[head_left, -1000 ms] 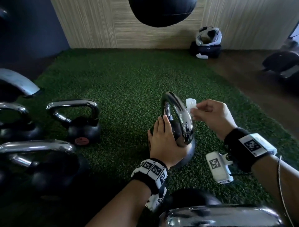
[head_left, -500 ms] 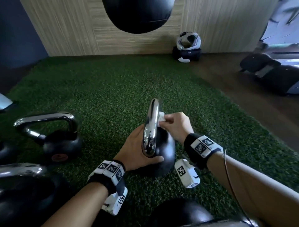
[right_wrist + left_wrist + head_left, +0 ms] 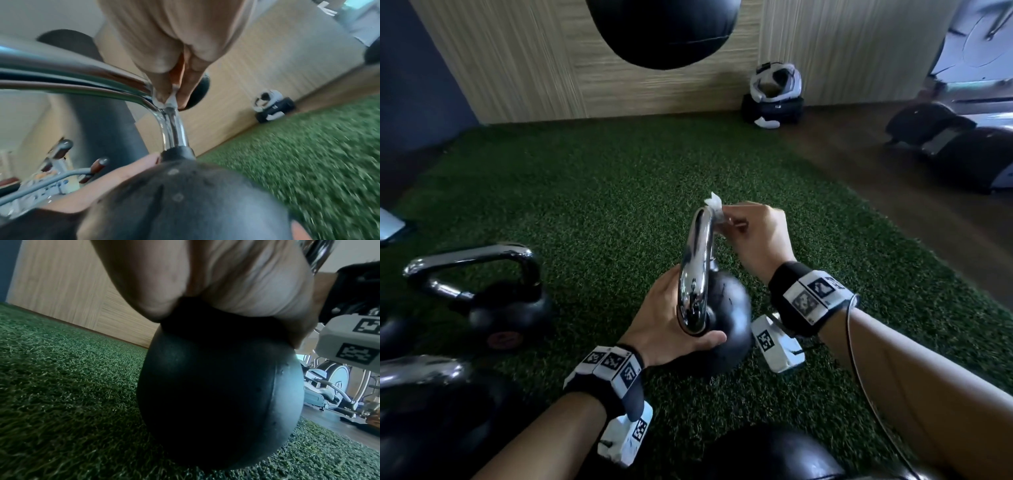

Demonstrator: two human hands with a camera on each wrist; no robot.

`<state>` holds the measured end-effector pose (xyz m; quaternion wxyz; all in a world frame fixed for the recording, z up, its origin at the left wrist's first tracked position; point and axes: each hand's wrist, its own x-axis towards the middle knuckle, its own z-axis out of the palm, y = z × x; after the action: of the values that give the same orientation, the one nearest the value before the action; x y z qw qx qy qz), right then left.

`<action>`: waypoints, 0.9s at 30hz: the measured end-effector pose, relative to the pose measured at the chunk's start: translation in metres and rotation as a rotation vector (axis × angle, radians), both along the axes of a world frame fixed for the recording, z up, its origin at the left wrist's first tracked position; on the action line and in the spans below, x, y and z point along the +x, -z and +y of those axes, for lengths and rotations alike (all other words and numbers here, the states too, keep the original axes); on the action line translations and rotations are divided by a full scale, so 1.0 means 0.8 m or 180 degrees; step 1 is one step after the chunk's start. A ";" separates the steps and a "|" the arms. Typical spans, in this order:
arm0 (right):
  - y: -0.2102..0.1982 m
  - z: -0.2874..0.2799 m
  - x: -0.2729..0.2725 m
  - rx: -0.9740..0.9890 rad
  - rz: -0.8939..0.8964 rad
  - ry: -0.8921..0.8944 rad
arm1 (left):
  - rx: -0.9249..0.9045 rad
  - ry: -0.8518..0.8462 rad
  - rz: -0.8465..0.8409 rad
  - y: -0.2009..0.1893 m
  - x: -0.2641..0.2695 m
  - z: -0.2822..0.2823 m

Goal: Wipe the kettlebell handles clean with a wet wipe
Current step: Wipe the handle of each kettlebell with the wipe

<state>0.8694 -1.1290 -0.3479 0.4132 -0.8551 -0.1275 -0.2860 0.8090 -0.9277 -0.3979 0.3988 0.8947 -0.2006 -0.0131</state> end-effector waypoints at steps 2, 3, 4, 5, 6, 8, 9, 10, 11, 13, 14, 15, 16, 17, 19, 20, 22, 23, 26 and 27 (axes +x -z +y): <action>0.001 -0.005 -0.004 -0.0219 -0.0546 -0.0038 | 0.0045 -0.0078 0.0062 0.000 -0.002 0.000; 0.001 -0.007 -0.006 -0.0271 -0.0646 -0.0100 | 0.0051 -0.0096 0.0055 -0.001 -0.003 -0.001; 0.000 -0.009 -0.005 -0.0321 -0.0680 -0.0165 | 0.0060 -0.0105 0.0048 -0.003 -0.004 -0.002; -0.003 -0.011 -0.003 -0.0378 -0.0683 -0.0187 | 0.0075 -0.0110 0.0042 -0.003 -0.005 -0.002; -0.006 -0.012 0.000 -0.0444 -0.0690 -0.0184 | 0.0090 -0.0109 0.0027 -0.003 -0.005 -0.002; -0.013 -0.010 0.002 -0.0538 -0.0706 -0.0230 | 0.0104 -0.0097 0.0015 -0.001 -0.005 -0.002; -0.016 -0.008 -0.002 -0.0537 -0.0716 -0.0273 | 0.0078 -0.0082 0.0000 0.000 -0.004 -0.002; -0.019 -0.007 -0.010 -0.0518 -0.0742 -0.0314 | 0.0046 -0.0082 0.0001 0.002 -0.003 -0.001; -0.022 -0.005 -0.022 -0.0525 -0.0778 -0.0363 | -0.0002 -0.0092 -0.0004 0.002 -0.002 -0.001; -0.022 -0.004 -0.055 -0.0654 -0.0951 -0.0526 | -0.0071 -0.0116 -0.0076 0.007 0.002 -0.001; -0.021 -0.003 -0.071 -0.0758 -0.1051 -0.0647 | -0.0088 -0.0092 -0.0116 0.011 0.004 0.000; -0.019 -0.003 -0.085 -0.0866 -0.1119 -0.0770 | -0.0095 -0.0061 -0.0123 0.014 0.006 0.000; -0.019 -0.004 -0.092 -0.0942 -0.1145 -0.0869 | -0.0114 -0.0039 -0.0119 0.016 0.008 0.000; -0.020 -0.005 -0.094 -0.0941 -0.1121 -0.0930 | -0.0157 -0.0023 -0.0131 0.018 0.010 0.001; -0.024 -0.008 -0.089 -0.0736 -0.0967 -0.0946 | -0.0213 -0.0022 -0.0160 0.019 0.011 0.002; -0.027 -0.008 -0.087 -0.0634 -0.0873 -0.0913 | -0.0218 -0.0040 -0.0150 0.018 0.008 0.002; -0.028 -0.007 -0.091 -0.0548 -0.0699 -0.0842 | -0.0312 -0.0056 -0.0120 0.015 0.005 0.002; -0.026 -0.007 -0.097 -0.0485 -0.0581 -0.0863 | -0.0375 -0.0031 -0.0123 0.013 0.004 0.001; -0.024 -0.009 -0.117 -0.0110 0.0085 -0.1081 | -0.0523 0.0152 -0.0177 0.010 0.003 -0.001; -0.025 -0.009 -0.120 0.0025 0.0345 -0.1139 | -0.0563 0.0196 -0.0167 0.009 0.003 -0.002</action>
<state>0.7733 -1.1361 -0.3279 0.4672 -0.8313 -0.2541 -0.1620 0.8116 -0.9289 -0.4054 0.4702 0.8495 -0.2387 0.0159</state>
